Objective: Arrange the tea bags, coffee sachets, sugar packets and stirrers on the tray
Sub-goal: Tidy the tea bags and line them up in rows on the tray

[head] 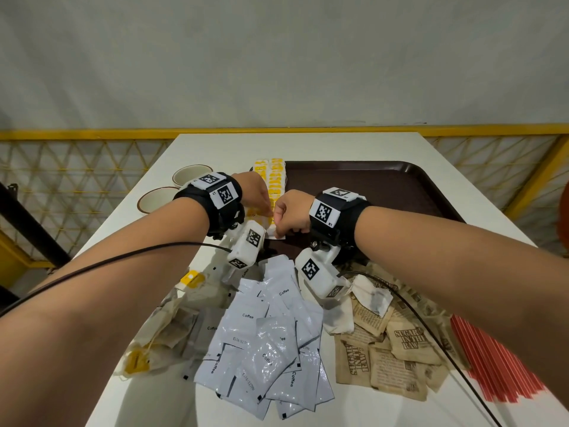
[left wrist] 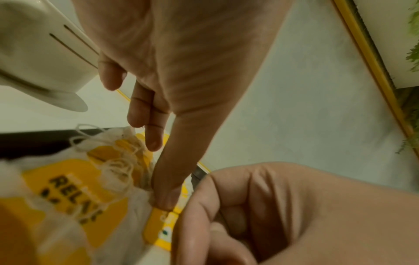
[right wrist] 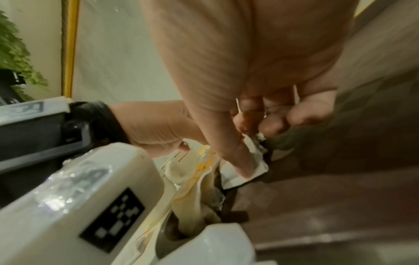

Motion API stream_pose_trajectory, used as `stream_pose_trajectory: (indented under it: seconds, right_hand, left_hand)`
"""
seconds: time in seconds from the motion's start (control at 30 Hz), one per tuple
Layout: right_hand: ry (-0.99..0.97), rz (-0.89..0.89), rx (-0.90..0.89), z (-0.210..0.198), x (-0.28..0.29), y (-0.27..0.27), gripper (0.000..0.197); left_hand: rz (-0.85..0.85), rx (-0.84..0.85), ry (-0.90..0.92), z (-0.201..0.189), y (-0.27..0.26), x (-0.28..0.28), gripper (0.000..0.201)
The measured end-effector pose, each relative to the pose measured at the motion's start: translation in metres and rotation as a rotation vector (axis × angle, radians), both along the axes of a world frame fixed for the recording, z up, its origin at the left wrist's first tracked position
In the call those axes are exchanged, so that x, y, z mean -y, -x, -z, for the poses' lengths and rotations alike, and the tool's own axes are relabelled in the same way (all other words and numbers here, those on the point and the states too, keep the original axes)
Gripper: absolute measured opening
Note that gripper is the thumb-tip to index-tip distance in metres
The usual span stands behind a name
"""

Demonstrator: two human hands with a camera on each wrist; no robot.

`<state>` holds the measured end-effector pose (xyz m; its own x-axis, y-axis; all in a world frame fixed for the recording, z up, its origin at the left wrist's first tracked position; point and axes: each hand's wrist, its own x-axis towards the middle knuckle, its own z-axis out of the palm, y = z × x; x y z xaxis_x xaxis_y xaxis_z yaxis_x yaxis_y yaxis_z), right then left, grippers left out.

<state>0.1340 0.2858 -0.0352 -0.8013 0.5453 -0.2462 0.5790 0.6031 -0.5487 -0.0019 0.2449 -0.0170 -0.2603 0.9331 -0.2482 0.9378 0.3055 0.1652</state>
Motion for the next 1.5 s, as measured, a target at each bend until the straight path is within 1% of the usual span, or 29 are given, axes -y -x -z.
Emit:
stream_pose_trajectory:
  seconds: [0.17, 0.3, 0.4, 0.47, 0.53, 0.6, 0.67, 0.7, 0.77, 0.87, 0.93, 0.97, 1.03, 1.07, 1.13, 1.2, 1.23, 1.3, 1.37, 1.43, 1.5]
  right_hand:
    - [0.054, 0.024, -0.024, 0.001, -0.001, -0.001, 0.020]
    - [0.204, 0.075, -0.074, -0.004, -0.008, -0.014, 0.023]
    - [0.313, 0.202, -0.178, -0.003, -0.014, -0.021, 0.023]
    - [0.353, 0.305, -0.291, 0.002, -0.016, -0.022, 0.024]
    - [0.371, 0.335, -0.347, 0.008, -0.017, -0.018, 0.026]
    - [0.374, 0.297, -0.297, 0.014, -0.014, -0.013, 0.025]
    - [0.353, 0.249, -0.219, 0.018, -0.008, -0.006, 0.014]
    - [0.328, 0.232, -0.203, 0.020, -0.004, -0.003, 0.011]
    - [0.286, 0.238, -0.191, 0.021, 0.002, 0.001, 0.017]
    - [0.224, 0.253, -0.152, 0.015, 0.003, -0.003, 0.032]
    - [0.228, 0.251, -0.169, 0.004, 0.000, -0.014, 0.036]
    - [0.264, 0.238, -0.203, -0.004, -0.001, -0.024, 0.037]
    - [0.353, 0.179, -0.215, -0.025, 0.001, -0.051, 0.031]
    - [0.342, 0.116, -0.149, -0.037, 0.005, -0.067, 0.027]
    - [0.161, -0.071, 0.091, -0.051, 0.011, -0.098, 0.023]
    - [0.021, -0.200, 0.291, -0.053, 0.019, -0.120, 0.025]
    - [-0.025, -0.233, 0.334, -0.050, 0.023, -0.128, 0.028]
    - [-0.096, -0.247, 0.334, -0.042, 0.030, -0.139, 0.033]
    - [-0.141, -0.229, 0.282, -0.034, 0.034, -0.147, 0.031]
    - [-0.160, -0.209, 0.228, -0.027, 0.036, -0.150, 0.024]
    - [-0.146, -0.187, 0.181, -0.023, 0.036, -0.154, 0.016]
  left_hand:
    - [-0.009, 0.059, -0.036, -0.004, -0.001, 0.004, 0.011]
    - [-0.044, 0.101, -0.108, -0.010, 0.002, 0.010, 0.011]
    - [-0.087, 0.147, -0.167, -0.013, 0.006, 0.015, 0.010]
    - [-0.161, 0.226, -0.249, -0.012, 0.012, 0.017, 0.012]
    - [-0.251, 0.331, -0.297, -0.010, 0.014, 0.021, 0.020]
    - [-0.297, 0.388, -0.268, -0.007, 0.010, 0.026, 0.033]
    - [-0.306, 0.390, -0.213, -0.003, 0.002, 0.030, 0.045]
    - [-0.303, 0.382, -0.199, -0.001, -0.001, 0.031, 0.047]
    - [-0.293, 0.359, -0.186, 0.002, -0.006, 0.034, 0.048]
    - [-0.287, 0.340, -0.208, 0.001, -0.009, 0.038, 0.049]
    - [-0.245, 0.339, -0.268, -0.001, -0.011, 0.042, 0.049]
    - [-0.201, 0.323, -0.317, -0.003, -0.013, 0.045, 0.047]
    - [-0.067, 0.309, -0.373, -0.009, -0.022, 0.052, 0.037]
    - [0.024, 0.315, -0.346, -0.012, -0.030, 0.056, 0.029]
    - [0.224, 0.337, -0.182, -0.018, -0.053, 0.066, 0.019]
    - [0.374, 0.352, 0.009, -0.017, -0.080, 0.073, 0.023]
    - [0.427, 0.341, 0.063, -0.013, -0.093, 0.073, 0.029]
    - [0.514, 0.292, 0.083, -0.002, -0.113, 0.071, 0.040]
    - [0.560, 0.237, 0.087, 0.007, -0.125, 0.067, 0.042]
    - [0.582, 0.178, 0.103, 0.012, -0.130, 0.065, 0.034]
    - [0.590, 0.130, 0.090, 0.014, -0.131, 0.065, 0.022]
